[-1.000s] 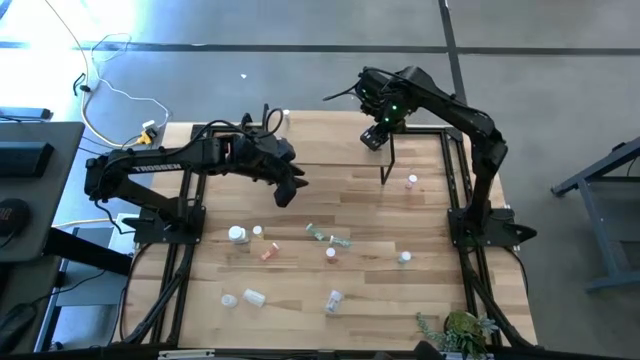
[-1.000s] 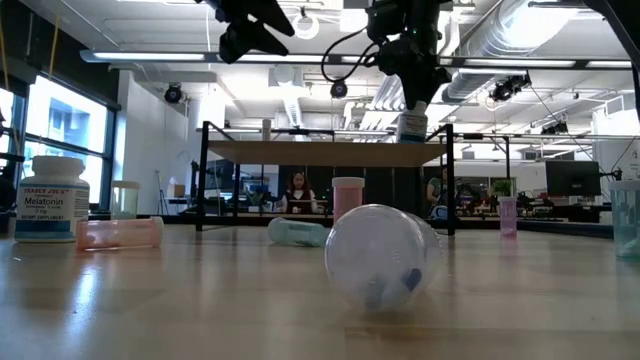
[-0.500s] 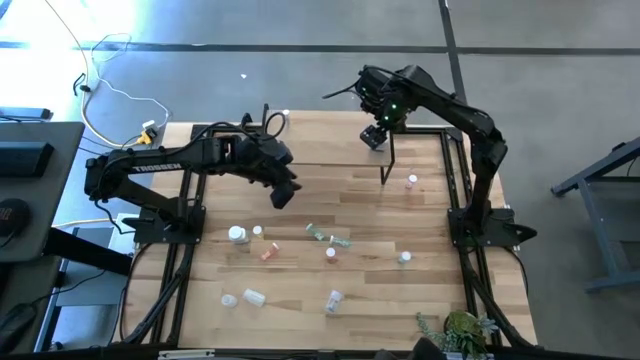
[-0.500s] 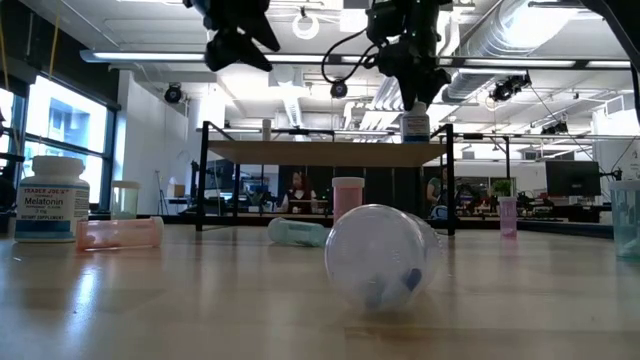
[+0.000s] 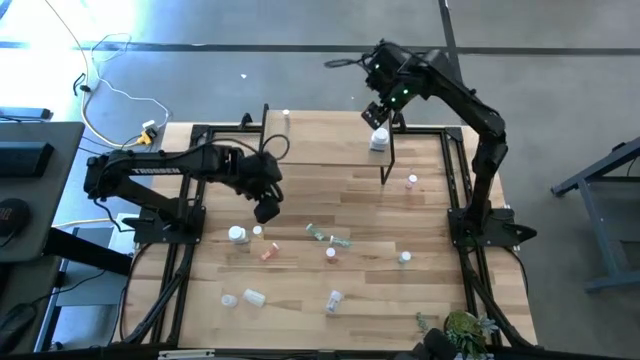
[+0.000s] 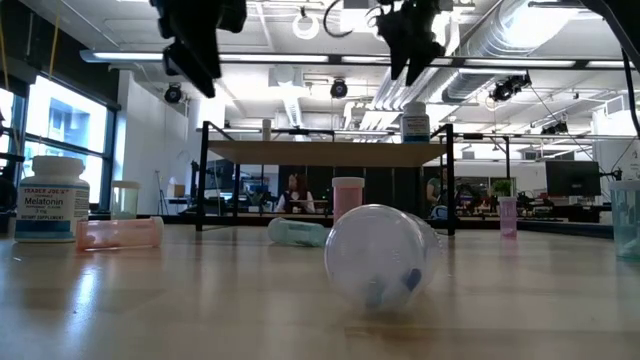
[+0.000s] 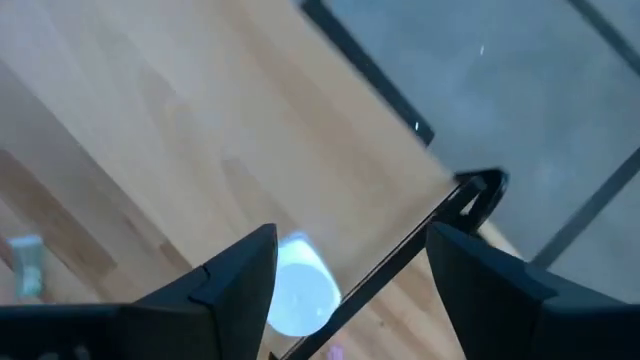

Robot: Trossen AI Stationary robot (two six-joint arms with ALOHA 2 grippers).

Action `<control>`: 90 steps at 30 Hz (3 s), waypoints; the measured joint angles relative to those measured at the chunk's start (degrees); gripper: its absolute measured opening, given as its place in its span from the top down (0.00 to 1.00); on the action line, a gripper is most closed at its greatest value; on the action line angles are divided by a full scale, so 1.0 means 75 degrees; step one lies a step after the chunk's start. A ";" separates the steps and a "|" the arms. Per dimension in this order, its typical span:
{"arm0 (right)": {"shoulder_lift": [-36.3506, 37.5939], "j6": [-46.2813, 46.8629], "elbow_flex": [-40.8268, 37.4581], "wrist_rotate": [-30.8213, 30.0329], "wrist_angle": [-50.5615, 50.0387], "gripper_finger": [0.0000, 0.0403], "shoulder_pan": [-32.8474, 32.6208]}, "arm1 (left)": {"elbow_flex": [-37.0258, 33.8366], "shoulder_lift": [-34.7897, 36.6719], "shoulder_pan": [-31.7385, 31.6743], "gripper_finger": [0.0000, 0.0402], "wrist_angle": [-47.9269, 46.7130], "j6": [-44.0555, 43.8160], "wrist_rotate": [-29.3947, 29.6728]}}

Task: Pick and place medicine bottles onto shelf by color
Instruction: Put the light yellow pill bottle on the shelf

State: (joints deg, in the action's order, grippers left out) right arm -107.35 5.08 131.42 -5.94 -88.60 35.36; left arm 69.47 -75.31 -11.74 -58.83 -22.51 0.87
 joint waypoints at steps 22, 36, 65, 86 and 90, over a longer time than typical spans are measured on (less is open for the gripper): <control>0.0356 -0.0026 0.0323 0.0045 -0.0186 0.38 0.0390 | -0.0792 -0.0523 0.1079 0.46 -0.0902 -0.3423 0.0458; 0.0356 -0.0099 0.0323 0.0045 -0.0189 0.38 0.0390 | -0.1941 -0.0525 0.1229 0.46 0.0083 -0.4933 0.0296; 0.0356 -0.0172 0.0318 0.0033 -0.0186 0.38 0.0390 | -0.2308 -0.1547 0.1594 0.52 0.0858 -0.5399 0.0160; 0.0356 -0.0146 0.0318 0.0036 -0.0186 0.38 0.0387 | -0.2185 -0.1547 0.1581 0.71 0.0710 -0.5047 -0.0008; 0.0356 -0.0075 0.0318 0.0039 -0.0186 0.38 0.0389 | -0.1754 -0.1547 0.1421 0.72 0.0247 -0.4456 -0.0313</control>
State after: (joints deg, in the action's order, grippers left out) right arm -104.68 4.52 133.80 -5.65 -90.00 38.27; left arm 56.32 -86.91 -1.08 -56.98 -55.93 -1.48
